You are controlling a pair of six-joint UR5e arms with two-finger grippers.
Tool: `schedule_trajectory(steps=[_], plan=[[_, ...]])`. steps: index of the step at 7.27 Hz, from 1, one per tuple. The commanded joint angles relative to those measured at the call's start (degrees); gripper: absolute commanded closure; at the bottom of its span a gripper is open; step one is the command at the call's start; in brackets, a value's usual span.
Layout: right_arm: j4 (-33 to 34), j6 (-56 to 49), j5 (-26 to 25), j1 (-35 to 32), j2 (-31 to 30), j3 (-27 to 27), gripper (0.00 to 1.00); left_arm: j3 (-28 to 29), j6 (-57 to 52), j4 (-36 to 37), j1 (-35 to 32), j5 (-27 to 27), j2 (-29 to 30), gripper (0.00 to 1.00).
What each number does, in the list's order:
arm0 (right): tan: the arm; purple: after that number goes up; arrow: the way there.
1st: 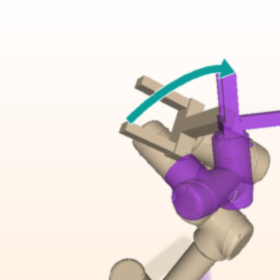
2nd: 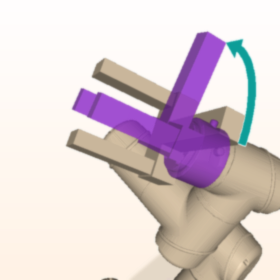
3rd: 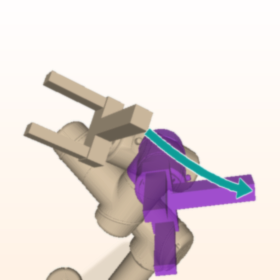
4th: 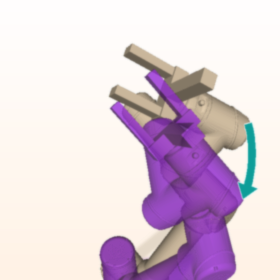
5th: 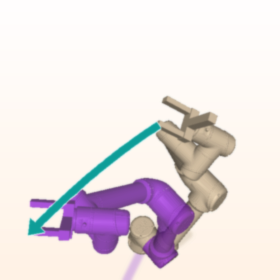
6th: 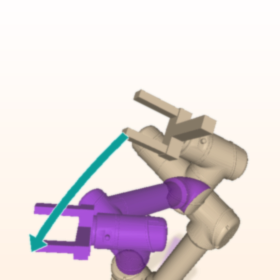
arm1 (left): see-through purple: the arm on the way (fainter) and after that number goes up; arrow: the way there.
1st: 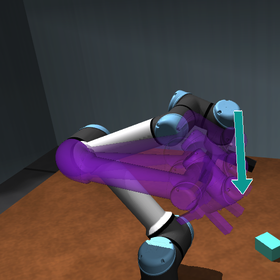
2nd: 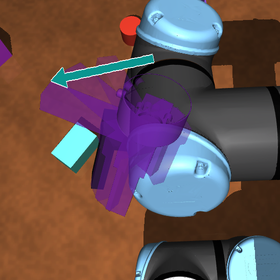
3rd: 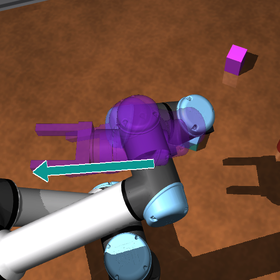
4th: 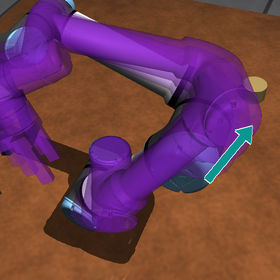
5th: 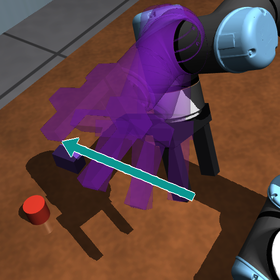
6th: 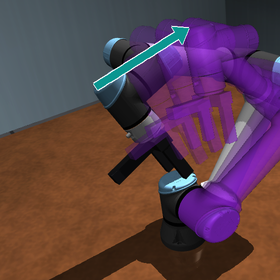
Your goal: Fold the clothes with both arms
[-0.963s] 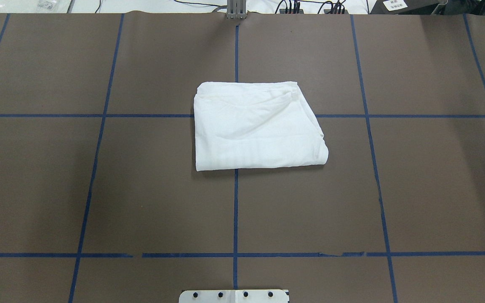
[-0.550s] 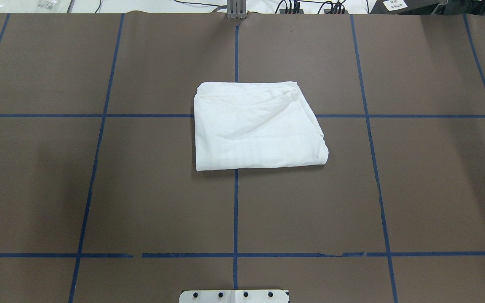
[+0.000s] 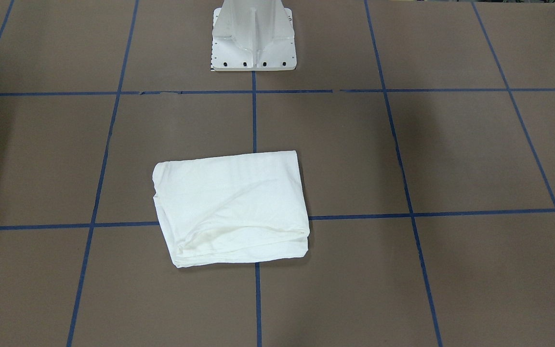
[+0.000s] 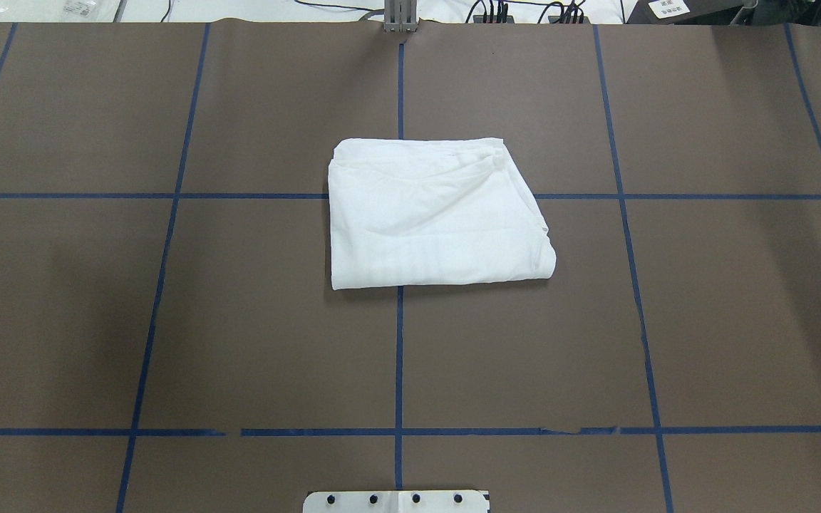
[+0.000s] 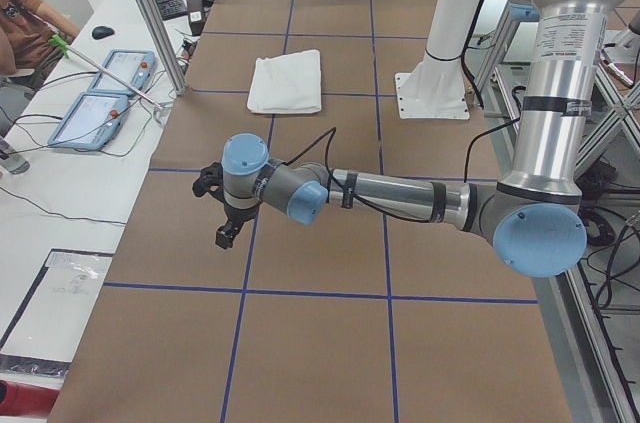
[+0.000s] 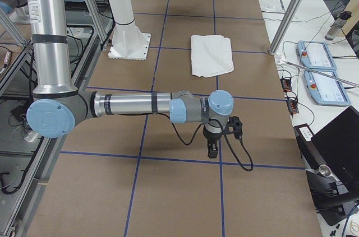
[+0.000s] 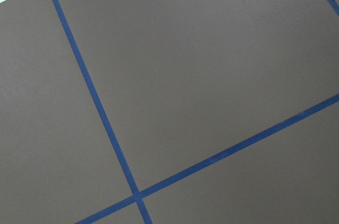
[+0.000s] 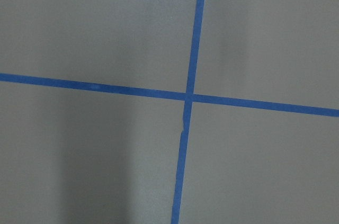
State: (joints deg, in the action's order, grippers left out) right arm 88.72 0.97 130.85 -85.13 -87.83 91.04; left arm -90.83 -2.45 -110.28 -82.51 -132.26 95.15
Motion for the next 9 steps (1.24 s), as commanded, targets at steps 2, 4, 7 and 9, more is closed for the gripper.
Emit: schedule_trajectory(steps=[2,4,7,9], plan=[[-0.1,1.0,-0.6,-0.3,0.0,1.6,0.00,1.4,0.4,0.2,-0.2,-2.5,0.5,0.00],[6.8,1.1,0.0,-0.2,2.0,3.4,0.00,2.1,0.5,1.8,-2.9,-7.1,-0.1,0.00],[7.1,0.9,0.7,-0.2,2.1,2.8,0.00,1.4,0.5,1.6,-4.1,-7.2,-3.3,0.00],[7.0,1.0,0.9,-0.2,1.4,3.4,0.00,-1.8,3.5,2.1,-4.2,-6.6,-3.6,0.00]])
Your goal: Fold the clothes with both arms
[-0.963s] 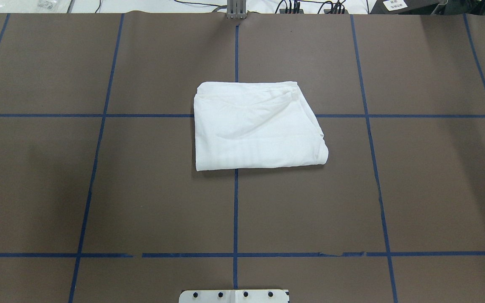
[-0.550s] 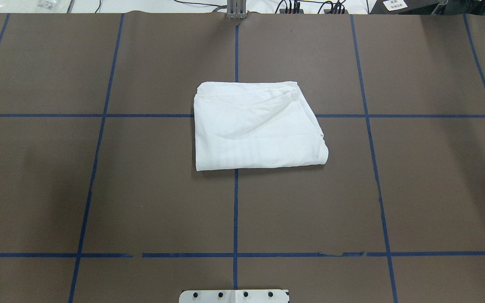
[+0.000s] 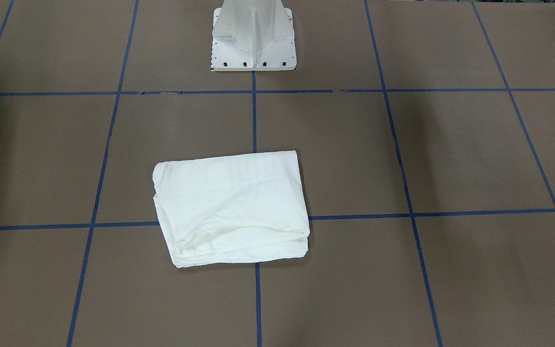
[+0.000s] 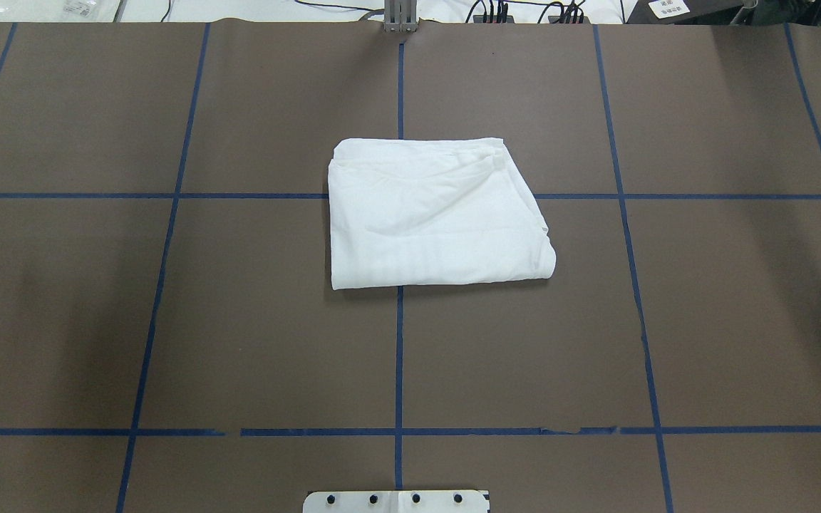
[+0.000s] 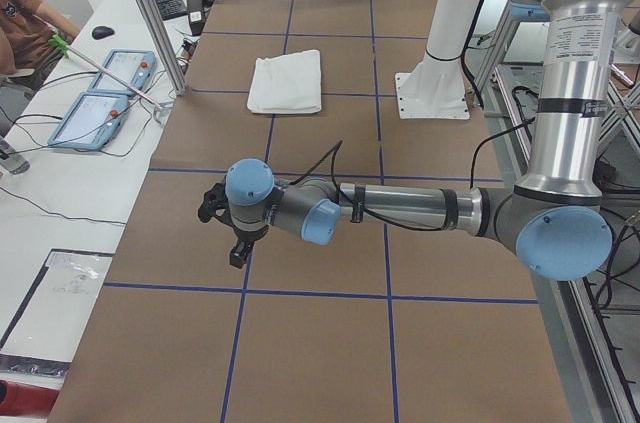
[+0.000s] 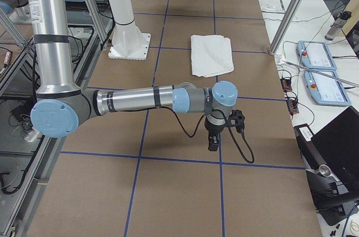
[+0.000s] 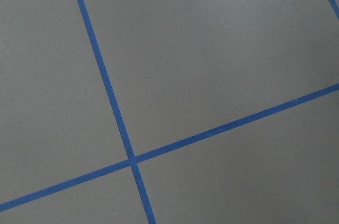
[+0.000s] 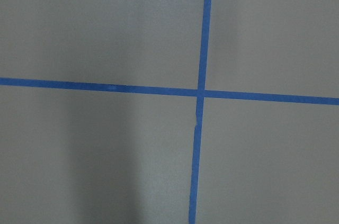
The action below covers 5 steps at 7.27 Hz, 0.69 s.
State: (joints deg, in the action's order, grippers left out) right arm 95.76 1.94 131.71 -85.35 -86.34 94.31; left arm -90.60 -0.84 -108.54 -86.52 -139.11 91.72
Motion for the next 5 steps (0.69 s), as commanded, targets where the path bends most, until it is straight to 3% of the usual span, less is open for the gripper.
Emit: schedule_trajectory(steps=[1,2,5], plan=[[-0.1,0.0,0.0,0.0,0.3,0.3,0.00,-3.3,2.0,1.6,-0.5,1.6,-0.1,0.00],[-0.7,0.0,0.0,0.0,0.3,0.9,0.00,-4.1,1.7,3.8,-0.5,6.4,0.4,0.00],[-1.3,-0.2,-0.3,0.1,-0.1,0.4,0.00,-3.4,1.1,6.9,-2.2,8.5,0.5,0.00]])
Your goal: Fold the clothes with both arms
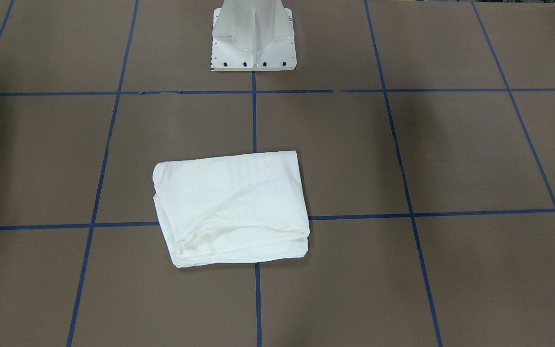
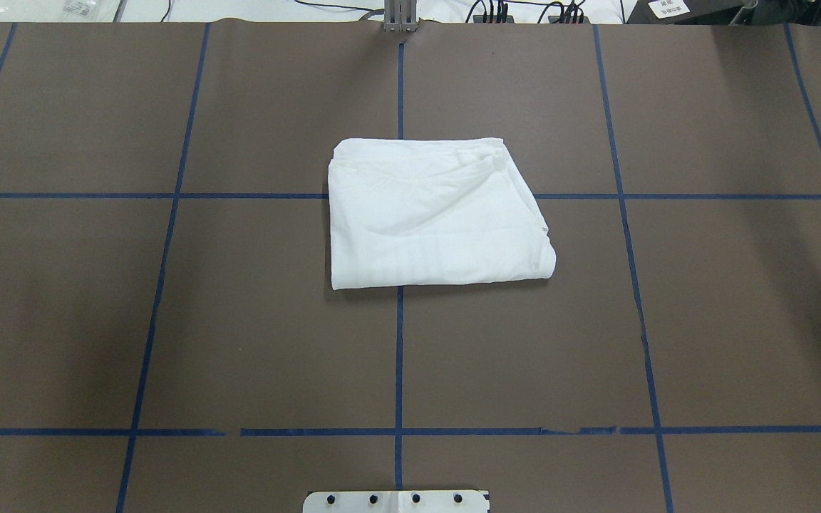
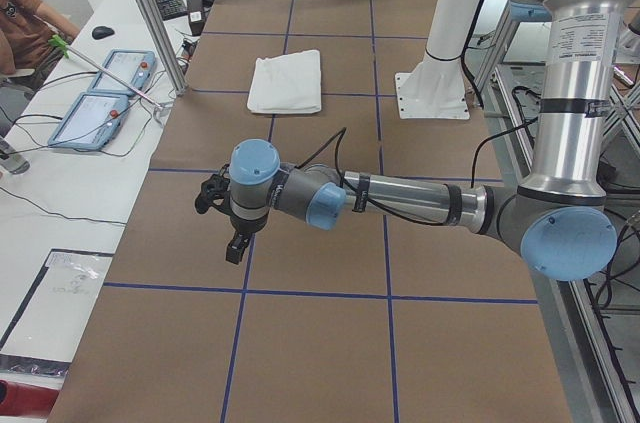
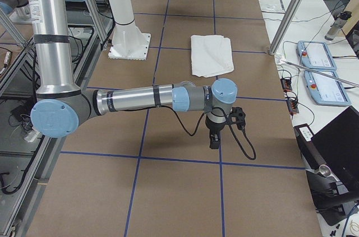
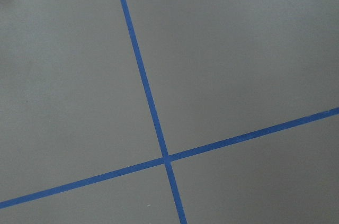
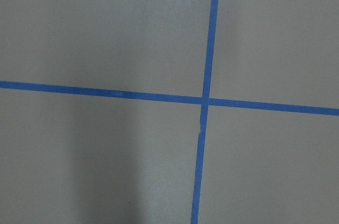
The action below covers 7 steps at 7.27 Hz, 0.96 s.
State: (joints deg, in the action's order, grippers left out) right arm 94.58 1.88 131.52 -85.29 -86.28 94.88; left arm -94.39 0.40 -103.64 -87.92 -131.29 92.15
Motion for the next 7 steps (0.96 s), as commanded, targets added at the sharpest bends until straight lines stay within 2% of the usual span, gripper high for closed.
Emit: schedule_trajectory(steps=[1,2,6,7], plan=[[-0.1,0.0,-0.2,0.0,-0.4,-0.1,0.00,-0.6,-0.5,3.5,-1.0,0.3,-0.8,0.00],[-0.1,0.0,0.1,0.0,-0.5,0.0,0.00,-0.2,-1.5,4.1,-0.9,-0.1,-2.1,0.00],[0.0,0.1,0.2,0.0,-0.4,-0.3,0.00,-0.4,-1.5,3.2,-0.8,-0.7,-0.9,0.00],[0.0,0.1,0.3,0.0,-0.4,-0.1,0.00,-0.4,-1.5,3.1,-0.8,-3.3,-1.0,0.00]])
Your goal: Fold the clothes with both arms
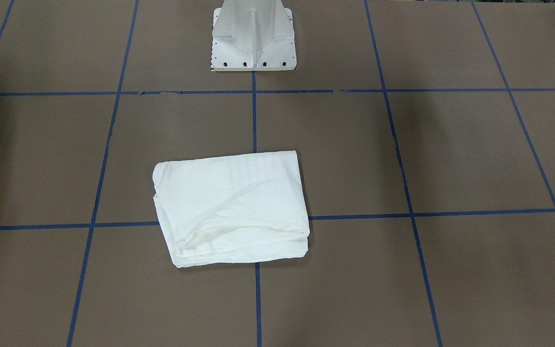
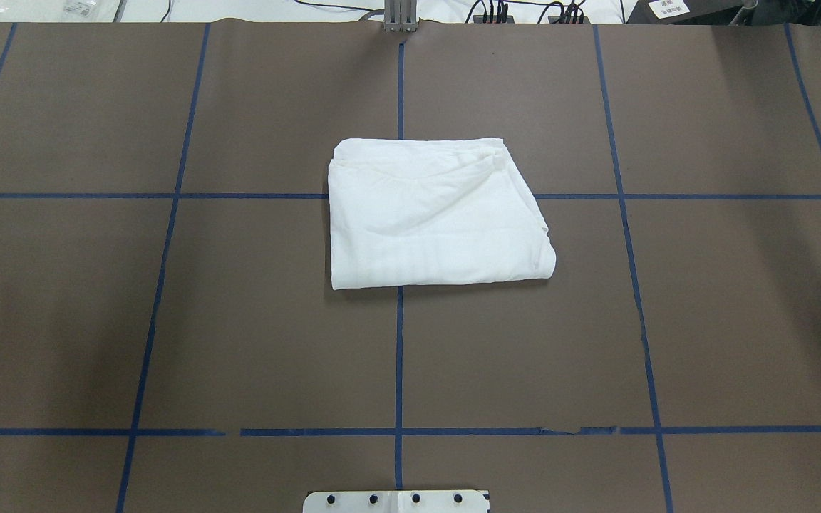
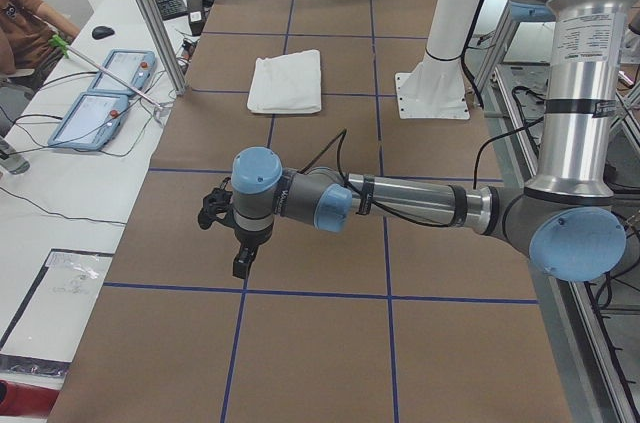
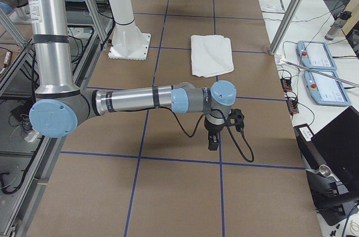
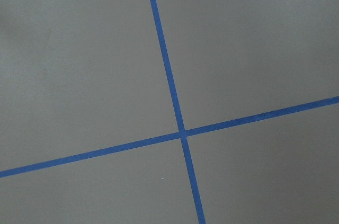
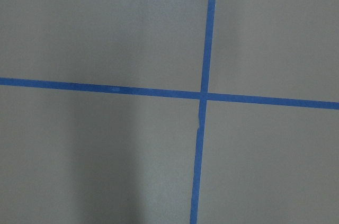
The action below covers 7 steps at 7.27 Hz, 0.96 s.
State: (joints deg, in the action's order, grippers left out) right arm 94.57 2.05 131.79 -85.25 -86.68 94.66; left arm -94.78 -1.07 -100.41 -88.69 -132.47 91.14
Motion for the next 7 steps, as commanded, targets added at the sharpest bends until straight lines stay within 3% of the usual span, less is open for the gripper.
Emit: schedule_trajectory(steps=[1,7], plan=[[0.0,0.0,0.1,0.0,0.1,0.2,0.00,-0.3,0.3,-0.1,0.0,-2.5,0.0,0.00],[-3.0,0.1,2.8,-0.1,-0.9,0.2,0.00,-2.7,0.6,0.1,0.0,-3.6,0.0,0.00]])
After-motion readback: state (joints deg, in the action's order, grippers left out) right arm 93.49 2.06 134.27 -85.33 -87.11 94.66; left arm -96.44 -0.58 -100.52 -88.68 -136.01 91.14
